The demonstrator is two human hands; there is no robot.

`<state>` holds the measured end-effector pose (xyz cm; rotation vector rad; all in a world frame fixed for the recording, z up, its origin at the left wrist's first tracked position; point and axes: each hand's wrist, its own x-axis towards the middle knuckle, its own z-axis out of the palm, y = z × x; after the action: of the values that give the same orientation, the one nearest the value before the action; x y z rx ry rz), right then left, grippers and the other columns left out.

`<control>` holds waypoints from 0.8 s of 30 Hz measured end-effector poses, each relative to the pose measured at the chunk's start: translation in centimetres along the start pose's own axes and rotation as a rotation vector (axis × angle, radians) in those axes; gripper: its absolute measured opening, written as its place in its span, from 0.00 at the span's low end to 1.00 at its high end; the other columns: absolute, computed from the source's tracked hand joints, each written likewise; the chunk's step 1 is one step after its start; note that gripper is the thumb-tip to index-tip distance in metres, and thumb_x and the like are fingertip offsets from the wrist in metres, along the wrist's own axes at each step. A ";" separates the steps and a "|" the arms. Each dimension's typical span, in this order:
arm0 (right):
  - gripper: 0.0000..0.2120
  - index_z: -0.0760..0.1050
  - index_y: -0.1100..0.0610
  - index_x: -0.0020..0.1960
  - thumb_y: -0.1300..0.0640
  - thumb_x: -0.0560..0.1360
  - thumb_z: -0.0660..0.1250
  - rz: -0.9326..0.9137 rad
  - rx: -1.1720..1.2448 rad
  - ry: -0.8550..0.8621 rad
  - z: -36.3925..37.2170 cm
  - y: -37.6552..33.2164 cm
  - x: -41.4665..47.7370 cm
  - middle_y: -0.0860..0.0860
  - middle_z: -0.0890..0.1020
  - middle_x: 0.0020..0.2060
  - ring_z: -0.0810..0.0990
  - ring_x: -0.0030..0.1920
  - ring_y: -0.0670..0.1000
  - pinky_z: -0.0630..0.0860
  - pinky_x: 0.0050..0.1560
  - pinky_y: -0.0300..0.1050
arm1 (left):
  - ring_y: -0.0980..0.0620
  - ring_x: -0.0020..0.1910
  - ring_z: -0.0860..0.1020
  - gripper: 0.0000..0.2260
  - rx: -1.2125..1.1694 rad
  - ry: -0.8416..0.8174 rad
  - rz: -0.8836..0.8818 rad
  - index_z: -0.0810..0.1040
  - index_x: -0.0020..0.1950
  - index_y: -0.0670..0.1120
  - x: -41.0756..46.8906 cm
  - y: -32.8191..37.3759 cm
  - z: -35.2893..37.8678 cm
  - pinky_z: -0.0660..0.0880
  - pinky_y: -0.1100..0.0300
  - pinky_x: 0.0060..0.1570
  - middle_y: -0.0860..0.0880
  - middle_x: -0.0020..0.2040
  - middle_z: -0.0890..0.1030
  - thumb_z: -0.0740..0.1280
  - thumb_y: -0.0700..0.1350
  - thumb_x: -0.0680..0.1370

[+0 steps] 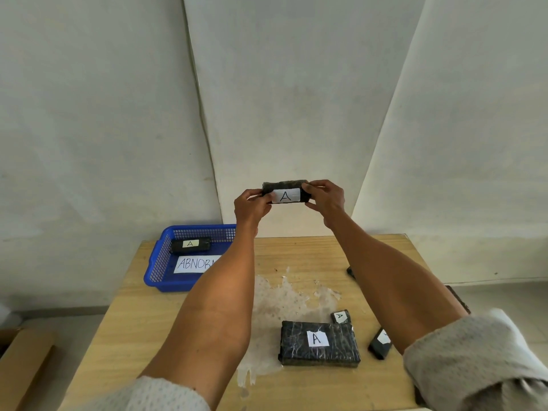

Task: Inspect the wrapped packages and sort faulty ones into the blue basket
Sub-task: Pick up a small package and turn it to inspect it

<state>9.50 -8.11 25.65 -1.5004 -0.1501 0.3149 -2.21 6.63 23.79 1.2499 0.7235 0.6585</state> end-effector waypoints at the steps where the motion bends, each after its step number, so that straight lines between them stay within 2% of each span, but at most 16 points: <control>1: 0.14 0.81 0.59 0.56 0.62 0.71 0.78 -0.012 0.008 -0.024 0.1 -0.1 -0.1 0.57 0.85 0.51 0.84 0.53 0.56 0.84 0.52 0.52 | 0.49 0.46 0.85 0.15 -0.066 0.006 -0.058 0.82 0.51 0.41 0.1 0.2 0.1 0.83 0.58 0.46 0.44 0.49 0.85 0.80 0.45 0.70; 3: 0.16 0.81 0.60 0.58 0.64 0.71 0.78 -0.017 0.024 -0.062 0.3 -0.1 -0.1 0.55 0.85 0.52 0.84 0.54 0.55 0.83 0.55 0.51 | 0.46 0.46 0.85 0.14 -0.138 0.064 -0.109 0.81 0.46 0.41 0.5 0.2 0.1 0.84 0.54 0.47 0.42 0.49 0.84 0.80 0.48 0.69; 6: 0.10 0.85 0.61 0.51 0.59 0.71 0.78 0.017 0.073 -0.062 0.6 0.1 0.2 0.57 0.86 0.52 0.84 0.57 0.56 0.83 0.56 0.53 | 0.44 0.48 0.85 0.09 -0.150 0.128 -0.070 0.81 0.42 0.43 0.6 0.4 0.1 0.83 0.56 0.45 0.40 0.50 0.84 0.79 0.43 0.70; 9: 0.14 0.84 0.61 0.46 0.53 0.68 0.81 0.038 0.091 0.044 0.9 -0.2 0.2 0.58 0.86 0.49 0.85 0.52 0.55 0.85 0.49 0.51 | 0.44 0.49 0.85 0.09 -0.202 0.038 -0.043 0.82 0.47 0.40 0.1 0.7 0.0 0.82 0.59 0.44 0.39 0.50 0.85 0.78 0.38 0.70; 12: 0.11 0.83 0.61 0.45 0.56 0.68 0.81 0.026 0.061 0.098 1.0 -0.5 0.0 0.57 0.85 0.48 0.85 0.47 0.52 0.85 0.47 0.49 | 0.46 0.50 0.85 0.12 -0.194 -0.035 0.013 0.81 0.52 0.36 -0.4 0.7 -0.1 0.82 0.59 0.47 0.38 0.49 0.85 0.77 0.36 0.71; 16: 0.10 0.83 0.61 0.43 0.58 0.68 0.81 0.026 0.052 0.115 0.9 -0.6 0.0 0.56 0.84 0.46 0.84 0.46 0.52 0.85 0.47 0.49 | 0.47 0.49 0.84 0.10 -0.158 -0.054 0.064 0.80 0.52 0.36 -0.7 0.6 -0.2 0.82 0.57 0.49 0.41 0.48 0.85 0.76 0.34 0.72; 21: 0.10 0.84 0.60 0.43 0.57 0.68 0.82 0.002 0.031 0.117 1.2 -0.4 0.0 0.56 0.85 0.46 0.85 0.49 0.54 0.85 0.47 0.49 | 0.44 0.51 0.84 0.10 -0.168 -0.036 0.035 0.81 0.50 0.37 -0.5 0.7 -0.2 0.82 0.59 0.46 0.39 0.48 0.85 0.77 0.35 0.72; 24: 0.14 0.84 0.60 0.49 0.57 0.68 0.81 -0.048 0.028 -0.015 1.0 -0.2 0.0 0.55 0.86 0.48 0.85 0.52 0.54 0.84 0.53 0.51 | 0.43 0.49 0.85 0.10 -0.230 0.046 -0.053 0.80 0.44 0.41 0.1 0.7 -0.3 0.82 0.58 0.43 0.40 0.49 0.85 0.79 0.42 0.70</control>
<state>9.26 -7.14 25.90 -1.4648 -0.1925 0.2886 -2.38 7.04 24.45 1.0047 0.6954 0.7082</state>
